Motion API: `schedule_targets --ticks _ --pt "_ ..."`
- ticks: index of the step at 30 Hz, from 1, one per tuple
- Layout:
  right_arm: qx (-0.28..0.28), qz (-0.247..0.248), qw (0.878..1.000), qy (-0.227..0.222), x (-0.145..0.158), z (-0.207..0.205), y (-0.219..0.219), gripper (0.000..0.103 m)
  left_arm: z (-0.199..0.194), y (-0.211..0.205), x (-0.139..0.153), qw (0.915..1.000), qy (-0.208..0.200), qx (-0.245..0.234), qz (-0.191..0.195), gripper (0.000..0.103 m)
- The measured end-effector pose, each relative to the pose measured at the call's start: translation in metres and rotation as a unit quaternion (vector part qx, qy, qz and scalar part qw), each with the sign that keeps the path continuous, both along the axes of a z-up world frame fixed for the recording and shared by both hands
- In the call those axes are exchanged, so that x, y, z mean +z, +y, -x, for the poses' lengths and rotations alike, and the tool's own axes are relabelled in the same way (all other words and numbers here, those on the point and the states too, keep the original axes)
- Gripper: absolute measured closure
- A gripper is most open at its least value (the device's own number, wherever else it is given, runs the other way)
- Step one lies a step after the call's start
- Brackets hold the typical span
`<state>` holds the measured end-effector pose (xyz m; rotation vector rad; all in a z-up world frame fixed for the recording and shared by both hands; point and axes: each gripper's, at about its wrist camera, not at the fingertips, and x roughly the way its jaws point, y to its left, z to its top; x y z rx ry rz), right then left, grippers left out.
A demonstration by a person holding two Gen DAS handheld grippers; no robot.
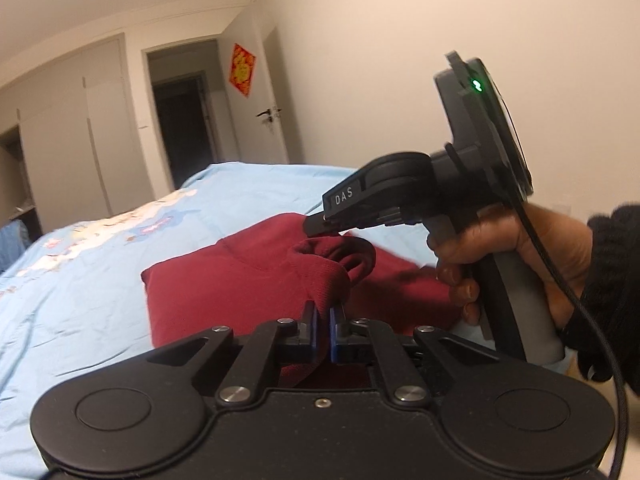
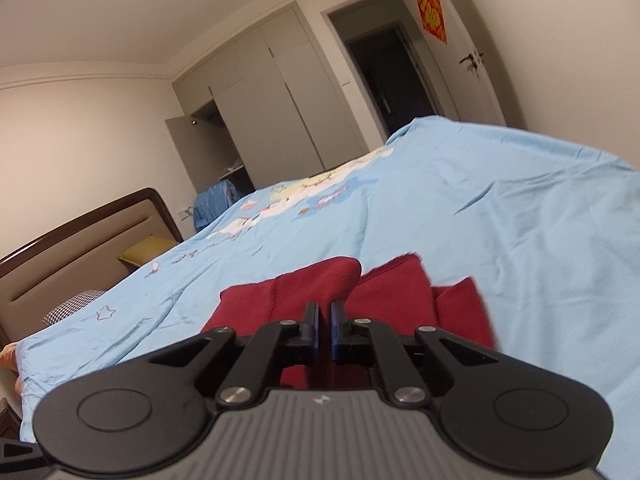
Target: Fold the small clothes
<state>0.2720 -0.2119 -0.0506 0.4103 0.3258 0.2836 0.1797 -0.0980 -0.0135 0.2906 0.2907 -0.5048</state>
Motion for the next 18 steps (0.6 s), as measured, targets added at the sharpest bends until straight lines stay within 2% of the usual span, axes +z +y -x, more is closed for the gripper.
schedule_targets --ticks 10,18 --pt "-0.071 -0.015 0.997 -0.002 -0.003 0.017 -0.04 0.096 -0.012 -0.029 0.002 0.9977 0.0 -0.068 0.01 0.098" --pt "-0.096 -0.027 0.995 0.023 -0.026 0.016 -0.048 0.096 -0.017 -0.042 -0.013 0.9967 0.031 -0.072 0.021 0.098"
